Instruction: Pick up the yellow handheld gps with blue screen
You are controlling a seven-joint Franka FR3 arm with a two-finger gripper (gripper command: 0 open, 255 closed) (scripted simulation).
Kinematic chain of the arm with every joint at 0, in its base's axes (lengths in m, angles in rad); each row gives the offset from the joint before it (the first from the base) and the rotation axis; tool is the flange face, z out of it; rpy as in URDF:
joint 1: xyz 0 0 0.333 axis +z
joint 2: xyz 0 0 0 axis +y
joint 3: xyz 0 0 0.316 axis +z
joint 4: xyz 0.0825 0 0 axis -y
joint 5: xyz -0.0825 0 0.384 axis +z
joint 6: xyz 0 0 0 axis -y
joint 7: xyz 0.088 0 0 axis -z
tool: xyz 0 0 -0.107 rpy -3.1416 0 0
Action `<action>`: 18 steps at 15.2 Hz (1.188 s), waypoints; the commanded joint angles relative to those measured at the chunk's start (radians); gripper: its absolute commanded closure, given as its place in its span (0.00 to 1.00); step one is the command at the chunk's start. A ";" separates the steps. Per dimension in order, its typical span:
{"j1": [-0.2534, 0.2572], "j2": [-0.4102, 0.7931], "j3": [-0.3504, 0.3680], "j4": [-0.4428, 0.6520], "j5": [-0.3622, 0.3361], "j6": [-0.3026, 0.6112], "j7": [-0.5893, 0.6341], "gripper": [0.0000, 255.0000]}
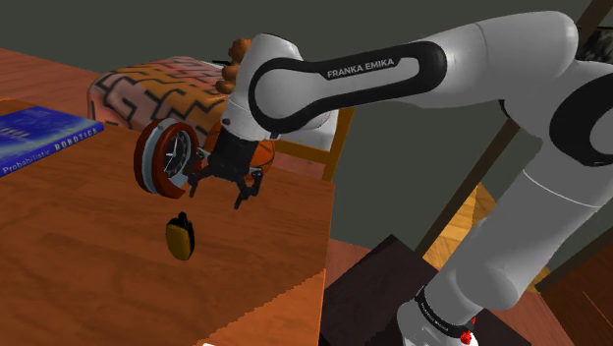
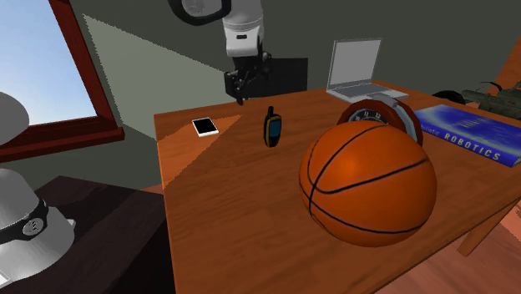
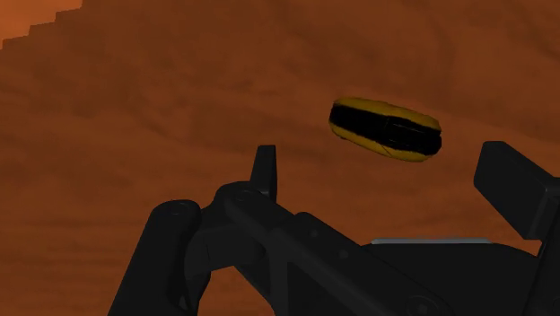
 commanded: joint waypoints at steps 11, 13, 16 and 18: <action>0.073 0.261 0.004 0.144 -0.108 0.138 0.179 0.00; 0.075 0.271 0.003 0.134 -0.110 0.157 0.175 0.00; 0.074 0.270 0.003 0.133 -0.109 0.157 0.175 1.00; 0.074 0.269 0.003 0.132 -0.109 0.157 0.175 1.00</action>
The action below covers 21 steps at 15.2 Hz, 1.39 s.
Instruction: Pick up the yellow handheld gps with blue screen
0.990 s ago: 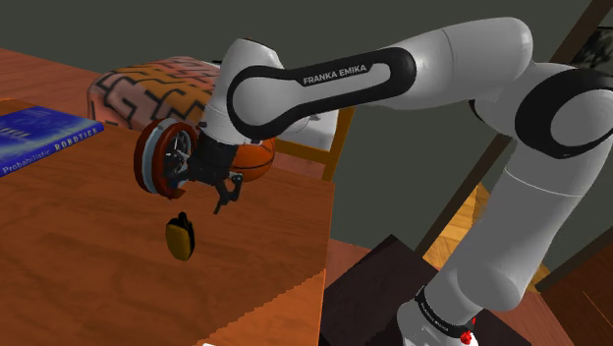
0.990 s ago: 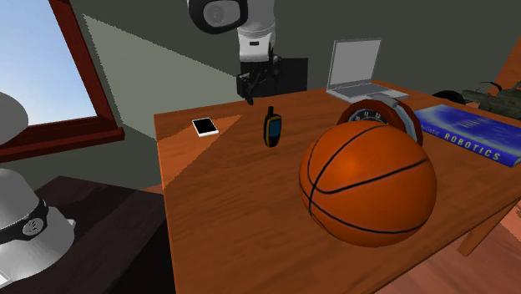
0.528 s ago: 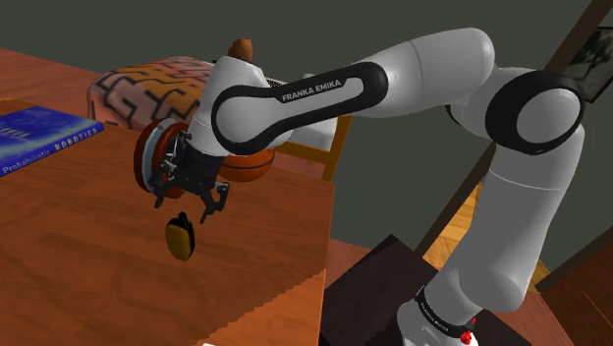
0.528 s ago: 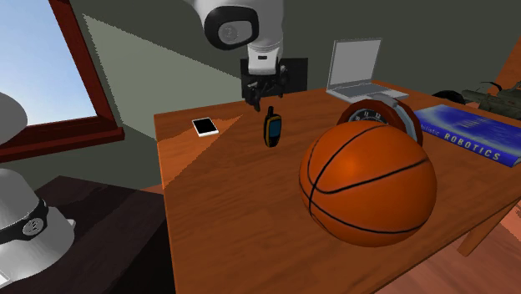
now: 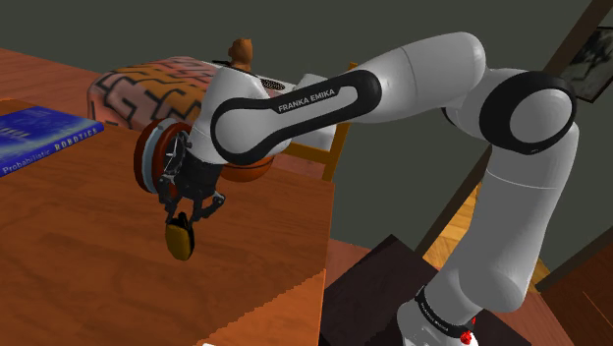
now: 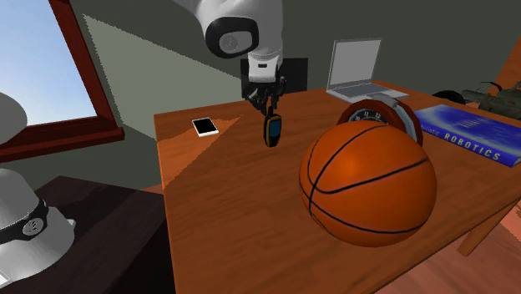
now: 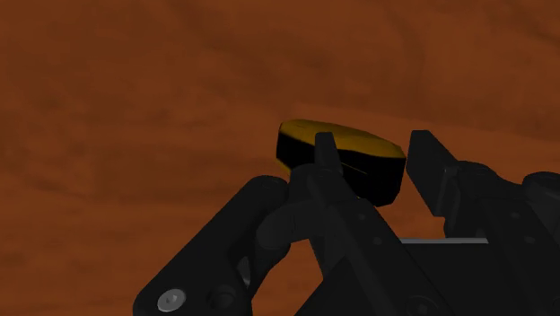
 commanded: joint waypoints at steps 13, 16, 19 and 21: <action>-0.007 -0.039 0.003 0.048 0.005 -0.083 0.017 1.00; -0.010 -0.053 0.004 0.071 0.007 -0.118 0.025 1.00; -0.012 -0.066 0.005 0.096 0.007 -0.154 0.033 1.00; -0.013 -0.073 0.005 0.114 0.007 -0.179 0.039 1.00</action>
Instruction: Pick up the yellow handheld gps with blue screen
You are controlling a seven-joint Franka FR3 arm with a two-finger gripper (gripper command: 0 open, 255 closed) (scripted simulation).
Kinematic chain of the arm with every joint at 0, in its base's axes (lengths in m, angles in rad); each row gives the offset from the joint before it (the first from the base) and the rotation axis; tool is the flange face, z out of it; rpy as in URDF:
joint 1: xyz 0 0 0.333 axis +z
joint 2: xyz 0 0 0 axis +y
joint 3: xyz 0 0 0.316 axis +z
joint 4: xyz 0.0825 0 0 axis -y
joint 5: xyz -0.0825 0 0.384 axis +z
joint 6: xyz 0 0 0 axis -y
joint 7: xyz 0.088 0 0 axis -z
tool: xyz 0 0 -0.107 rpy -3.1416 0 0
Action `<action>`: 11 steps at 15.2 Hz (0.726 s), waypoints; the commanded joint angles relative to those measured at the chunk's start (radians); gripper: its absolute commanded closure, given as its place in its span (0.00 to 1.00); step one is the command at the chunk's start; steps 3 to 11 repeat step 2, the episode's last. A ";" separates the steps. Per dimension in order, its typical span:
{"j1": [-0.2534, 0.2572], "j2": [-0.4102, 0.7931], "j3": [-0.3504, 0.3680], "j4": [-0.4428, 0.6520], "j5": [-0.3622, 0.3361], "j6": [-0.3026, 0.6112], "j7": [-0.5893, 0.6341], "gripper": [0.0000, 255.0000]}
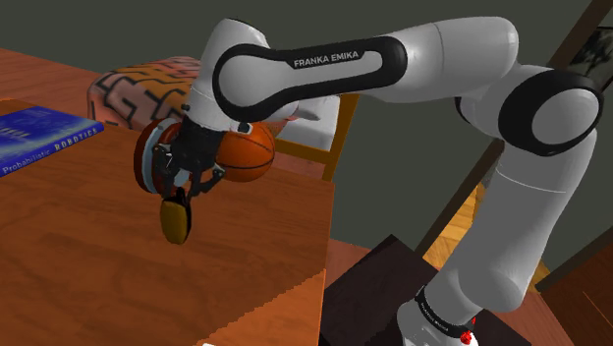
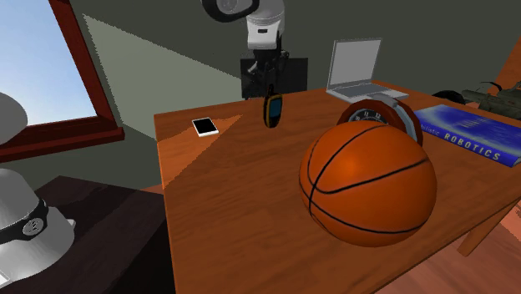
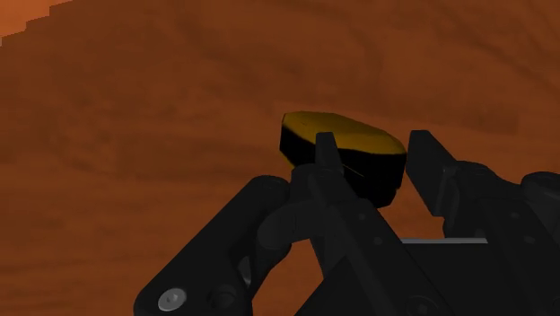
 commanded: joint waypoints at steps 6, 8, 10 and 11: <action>0.001 -0.002 0.000 0.014 -0.002 -0.015 0.006 1.00; 0.001 -0.002 0.000 0.014 -0.002 -0.015 0.006 1.00; 0.001 -0.002 0.000 0.014 -0.002 -0.015 0.006 1.00; 0.001 -0.002 0.000 0.014 -0.002 -0.015 0.006 1.00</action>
